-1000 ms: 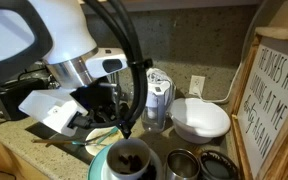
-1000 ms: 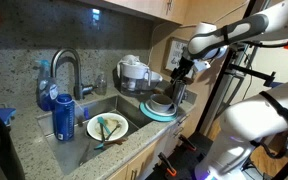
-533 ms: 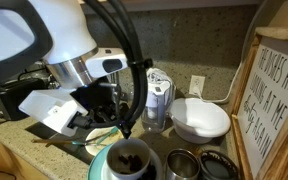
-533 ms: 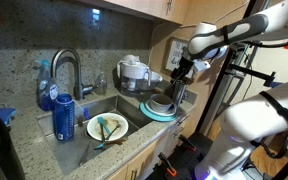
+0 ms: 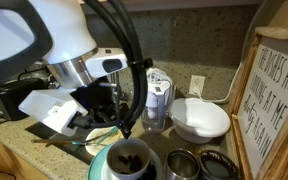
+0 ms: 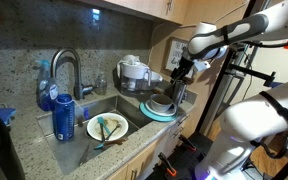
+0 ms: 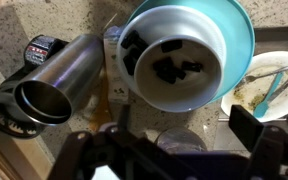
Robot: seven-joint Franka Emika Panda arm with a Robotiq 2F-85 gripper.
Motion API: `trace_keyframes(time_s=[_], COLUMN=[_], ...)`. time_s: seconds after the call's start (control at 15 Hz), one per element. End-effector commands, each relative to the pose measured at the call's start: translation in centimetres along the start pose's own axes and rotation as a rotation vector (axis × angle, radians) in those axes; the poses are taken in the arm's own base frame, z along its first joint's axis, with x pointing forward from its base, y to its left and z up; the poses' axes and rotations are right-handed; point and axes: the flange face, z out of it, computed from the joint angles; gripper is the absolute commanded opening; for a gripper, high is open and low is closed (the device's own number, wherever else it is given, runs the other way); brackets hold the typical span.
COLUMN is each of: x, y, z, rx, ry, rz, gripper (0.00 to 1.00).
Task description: Remove the spatula from the sink, use it to mix inside the ceramic bowl, and then put the spatula back in the sink
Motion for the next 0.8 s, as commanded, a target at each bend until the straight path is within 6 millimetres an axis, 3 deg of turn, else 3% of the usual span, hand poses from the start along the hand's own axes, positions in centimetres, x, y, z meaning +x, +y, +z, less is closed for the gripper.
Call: trace_keyframes(time_s=[0.0, 0.33, 0.73], x=[0.0, 1.0, 2.5], y=[0.0, -3.9, -10.0], z=[-0.1, -0.5, -1.2], rx=[0.000, 0.030, 0.082], ry=[-0.001, -0.011, -0.006], rz=[0.000, -0.024, -0.088], gripper=[1.00, 1.00, 1.00])
